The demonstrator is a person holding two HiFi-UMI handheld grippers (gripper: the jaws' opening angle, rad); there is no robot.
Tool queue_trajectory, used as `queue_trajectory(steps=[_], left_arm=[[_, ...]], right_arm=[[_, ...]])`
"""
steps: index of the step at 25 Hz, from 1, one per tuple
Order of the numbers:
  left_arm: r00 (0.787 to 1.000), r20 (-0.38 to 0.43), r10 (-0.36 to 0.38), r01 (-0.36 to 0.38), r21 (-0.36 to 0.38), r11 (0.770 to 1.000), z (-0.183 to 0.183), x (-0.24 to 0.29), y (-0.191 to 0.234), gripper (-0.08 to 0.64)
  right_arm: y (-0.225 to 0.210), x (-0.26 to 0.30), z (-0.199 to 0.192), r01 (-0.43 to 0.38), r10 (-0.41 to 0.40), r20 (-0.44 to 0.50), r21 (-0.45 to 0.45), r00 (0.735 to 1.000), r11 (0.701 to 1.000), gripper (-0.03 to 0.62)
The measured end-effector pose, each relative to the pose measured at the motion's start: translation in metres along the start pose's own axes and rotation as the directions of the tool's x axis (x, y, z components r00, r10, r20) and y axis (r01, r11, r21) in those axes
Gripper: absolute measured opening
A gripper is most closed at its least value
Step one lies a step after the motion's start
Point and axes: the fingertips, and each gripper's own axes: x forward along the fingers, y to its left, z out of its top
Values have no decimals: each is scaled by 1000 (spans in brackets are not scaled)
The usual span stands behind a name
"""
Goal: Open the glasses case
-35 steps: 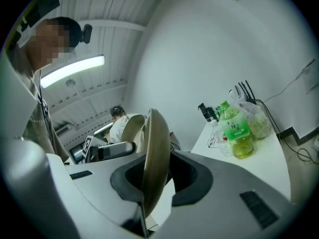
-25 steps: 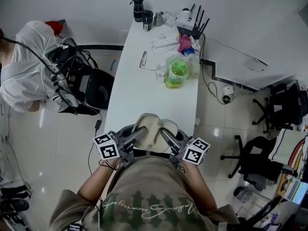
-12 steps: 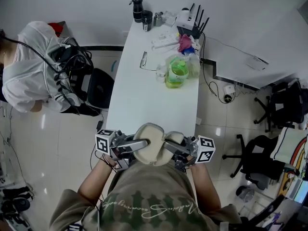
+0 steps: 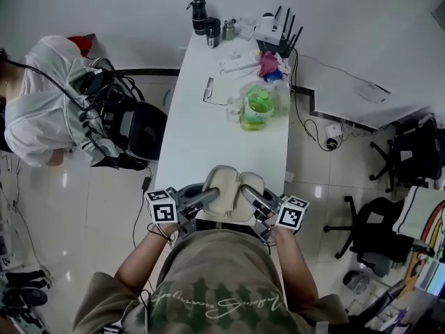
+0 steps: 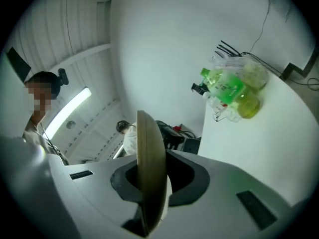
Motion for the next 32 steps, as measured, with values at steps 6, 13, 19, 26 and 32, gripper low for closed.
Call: queue_trajectory(steps=[6, 13, 19, 26, 32], left_arm=[[995, -48, 83, -77, 120, 990, -22, -20, 9, 123], [965, -85, 247, -203, 349, 915, -34, -16, -13, 121], [960, -126, 250, -175, 426, 888, -51, -6, -35, 8], [961, -93, 259, -197, 424, 884, -34, -32, -31, 8], [959, -73, 275, -220, 420, 880, -21, -37, -15, 8]], right_arm=[[-66, -17, -2, 233, -233, 0, -53, 972, 971, 54], [-187, 19, -39, 395, -409, -196, -109, 891, 912, 54], [-262, 60, -42, 480, -453, -191, 130, 871, 867, 54], [-298, 82, -49, 572, -550, -291, -9, 783, 820, 54], [-305, 85, -51, 621, -606, -327, -72, 725, 781, 54]])
